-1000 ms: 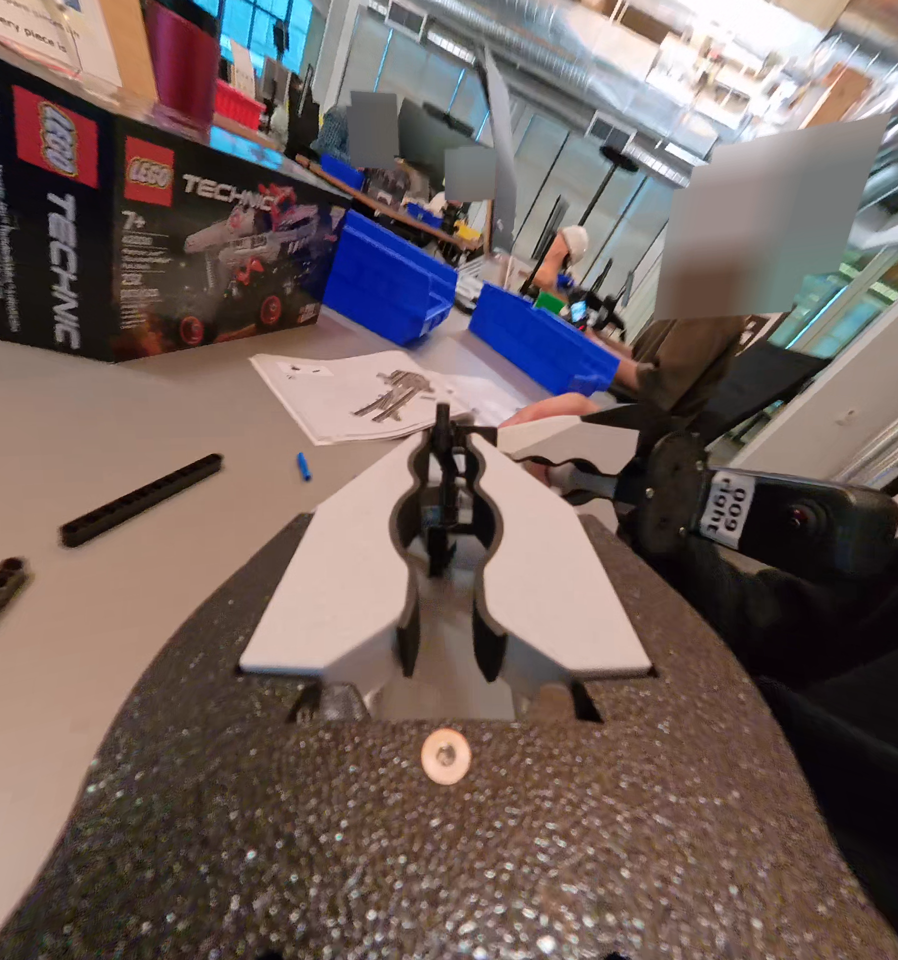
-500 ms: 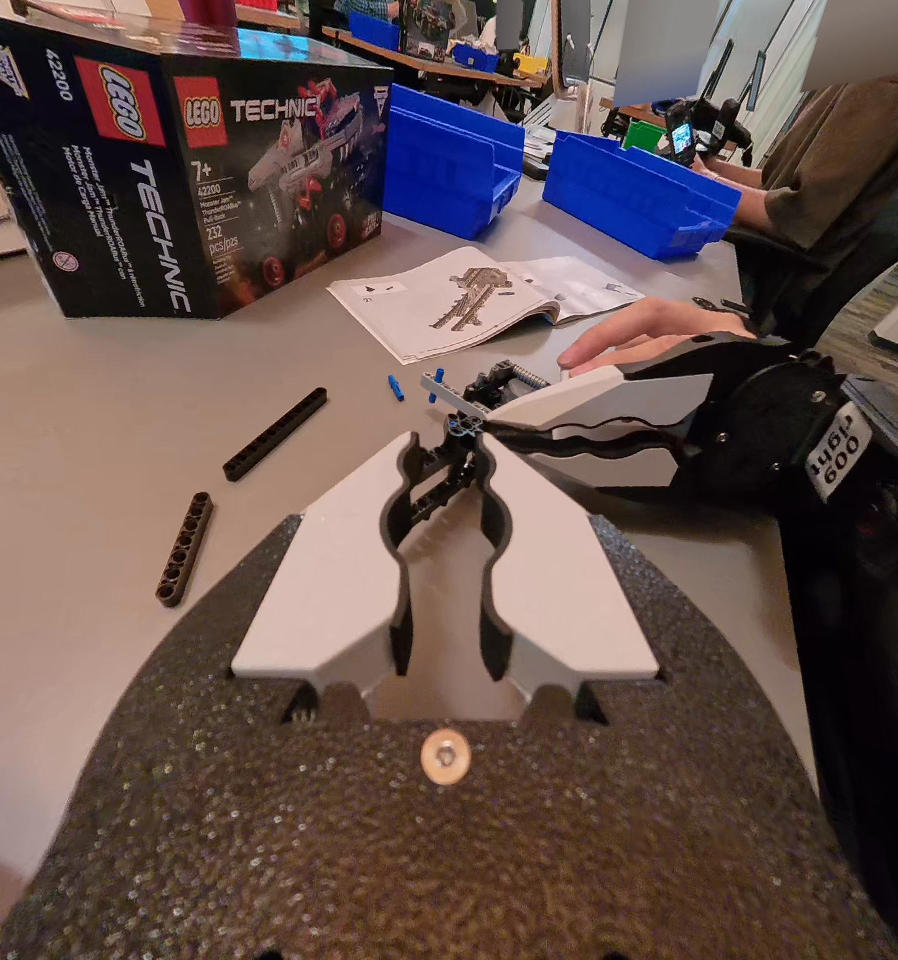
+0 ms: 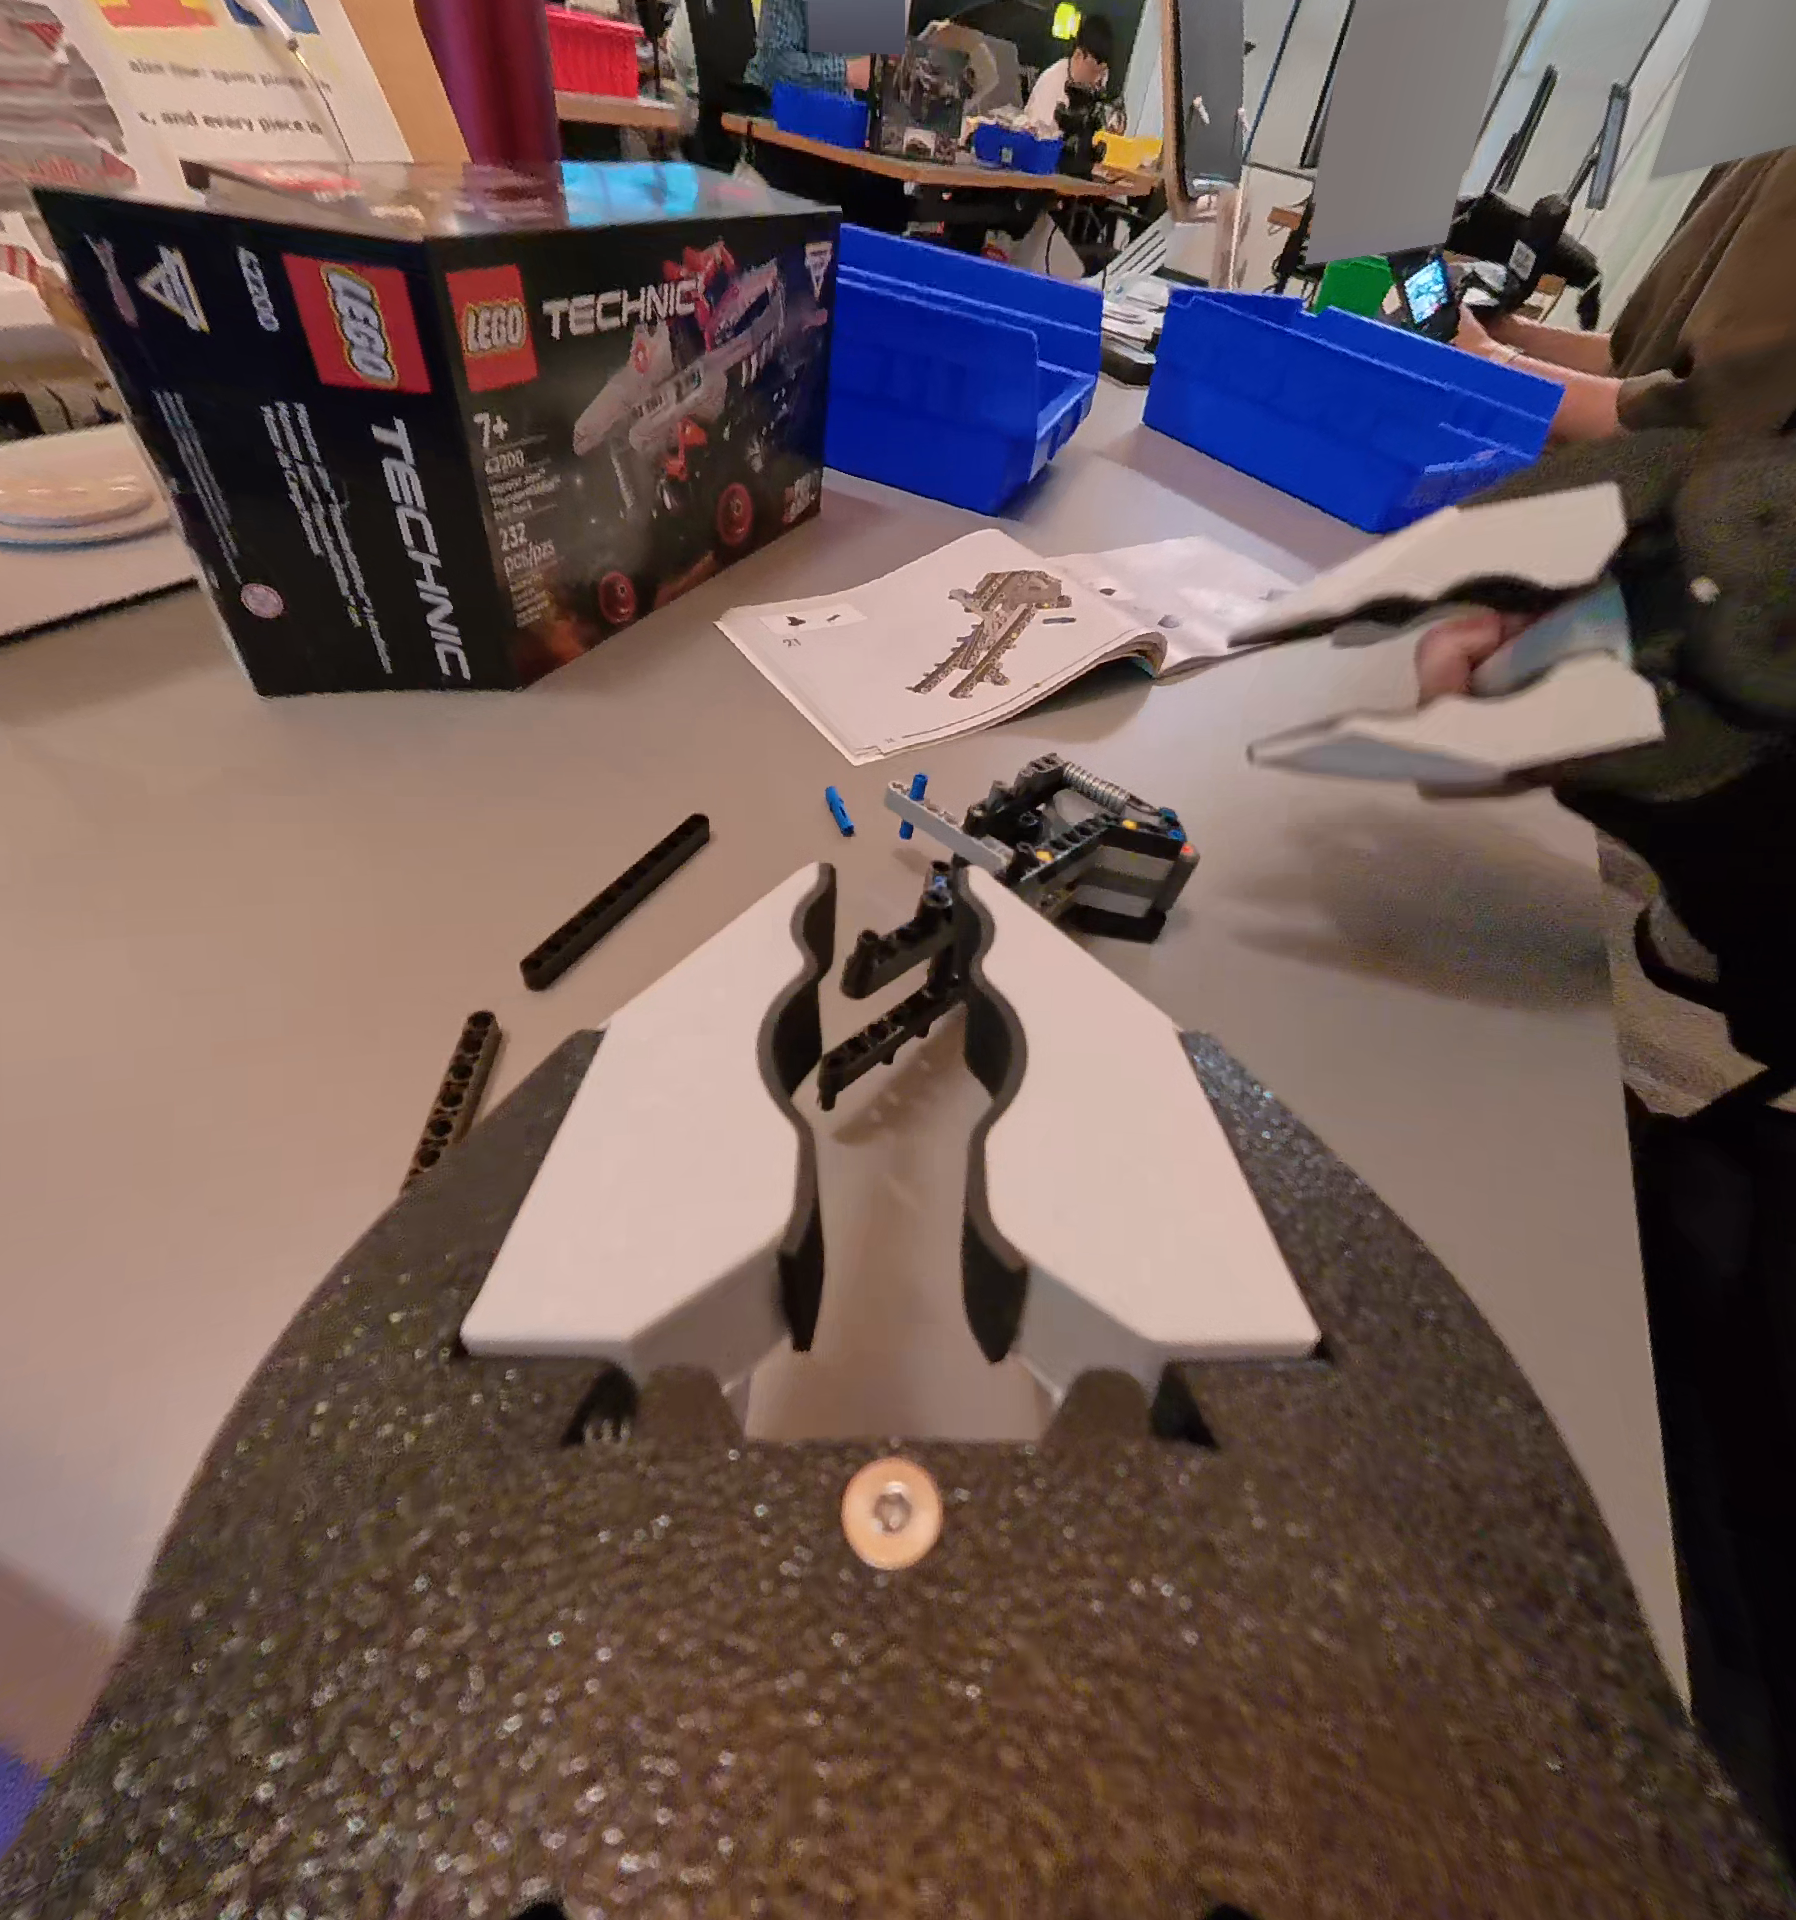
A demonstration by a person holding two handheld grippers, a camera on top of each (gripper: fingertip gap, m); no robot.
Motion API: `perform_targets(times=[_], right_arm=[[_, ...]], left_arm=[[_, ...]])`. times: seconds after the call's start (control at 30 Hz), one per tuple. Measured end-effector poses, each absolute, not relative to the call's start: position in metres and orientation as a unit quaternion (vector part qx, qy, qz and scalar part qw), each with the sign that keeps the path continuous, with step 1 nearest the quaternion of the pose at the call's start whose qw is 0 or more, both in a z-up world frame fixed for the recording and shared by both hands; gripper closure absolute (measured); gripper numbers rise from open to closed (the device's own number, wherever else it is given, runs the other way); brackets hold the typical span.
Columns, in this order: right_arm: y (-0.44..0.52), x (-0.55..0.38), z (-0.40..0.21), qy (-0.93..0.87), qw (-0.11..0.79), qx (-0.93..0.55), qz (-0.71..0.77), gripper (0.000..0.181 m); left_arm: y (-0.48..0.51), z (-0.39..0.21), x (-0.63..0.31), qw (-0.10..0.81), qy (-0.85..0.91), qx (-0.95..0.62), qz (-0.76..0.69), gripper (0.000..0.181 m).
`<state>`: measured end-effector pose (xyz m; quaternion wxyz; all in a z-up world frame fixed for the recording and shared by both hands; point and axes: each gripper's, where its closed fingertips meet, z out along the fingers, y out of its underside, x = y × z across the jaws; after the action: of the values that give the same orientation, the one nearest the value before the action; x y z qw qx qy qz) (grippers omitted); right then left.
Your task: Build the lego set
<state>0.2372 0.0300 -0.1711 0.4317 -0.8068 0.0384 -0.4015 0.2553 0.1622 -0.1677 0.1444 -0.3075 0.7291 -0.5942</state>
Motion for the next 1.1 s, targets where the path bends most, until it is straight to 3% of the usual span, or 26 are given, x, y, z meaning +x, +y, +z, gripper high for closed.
perform_targets(times=[0.23,0.6,0.93,1.1], right_arm=[[-0.098,0.288,-0.193,0.216,0.350,-0.832,-0.372,0.154],[-0.124,0.297,-0.214,0.212,0.358,-0.834,-0.362,0.153],[-0.123,0.297,-0.234,0.200,0.362,-0.845,-0.337,0.154],[-0.131,0.302,-0.242,0.189,0.331,-0.849,-0.365,0.158]], left_arm=[[0.163,-0.154,0.255,0.193,0.745,-0.297,-0.565,0.156],[0.128,-0.124,0.294,0.137,0.837,-0.206,-0.488,0.150],[0.089,-0.210,0.329,-0.007,0.962,-0.104,-0.252,0.157],[0.088,-0.241,0.341,0.010,0.981,-0.083,-0.175,0.157]])
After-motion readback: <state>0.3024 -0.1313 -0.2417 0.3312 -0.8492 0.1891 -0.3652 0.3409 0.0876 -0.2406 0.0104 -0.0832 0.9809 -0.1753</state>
